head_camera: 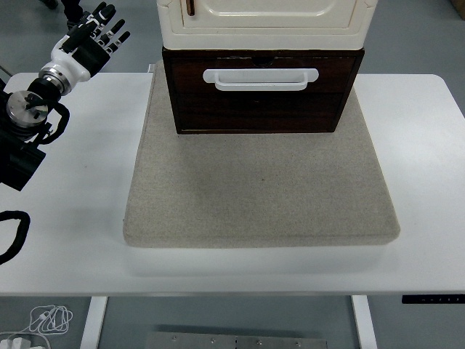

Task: Open the drawer under the combination cabinet

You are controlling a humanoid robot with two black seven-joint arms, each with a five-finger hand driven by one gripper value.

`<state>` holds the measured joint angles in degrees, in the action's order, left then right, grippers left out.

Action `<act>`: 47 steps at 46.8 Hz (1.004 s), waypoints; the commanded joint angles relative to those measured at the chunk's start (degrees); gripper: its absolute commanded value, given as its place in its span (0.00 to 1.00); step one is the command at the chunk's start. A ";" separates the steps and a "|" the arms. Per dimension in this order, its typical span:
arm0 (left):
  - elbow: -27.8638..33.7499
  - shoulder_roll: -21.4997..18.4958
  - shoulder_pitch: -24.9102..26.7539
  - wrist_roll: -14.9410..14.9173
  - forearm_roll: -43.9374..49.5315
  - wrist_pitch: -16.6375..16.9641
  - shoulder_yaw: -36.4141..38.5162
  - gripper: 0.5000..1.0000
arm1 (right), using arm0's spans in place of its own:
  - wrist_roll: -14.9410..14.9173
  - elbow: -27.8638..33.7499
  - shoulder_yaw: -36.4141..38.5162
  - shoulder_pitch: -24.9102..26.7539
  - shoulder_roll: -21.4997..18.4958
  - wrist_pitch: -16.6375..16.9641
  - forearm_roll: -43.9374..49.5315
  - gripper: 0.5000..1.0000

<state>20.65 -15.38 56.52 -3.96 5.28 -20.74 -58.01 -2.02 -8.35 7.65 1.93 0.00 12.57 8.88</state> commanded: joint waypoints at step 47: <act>-1.23 -10.45 7.46 0.00 -0.97 -1.41 0.44 1.00 | 0.00 0.00 0.00 0.00 0.00 0.00 0.00 0.85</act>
<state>18.66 -24.24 62.29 -3.95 4.31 -22.15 -57.84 -2.04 -8.35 7.65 1.93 0.00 12.57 8.88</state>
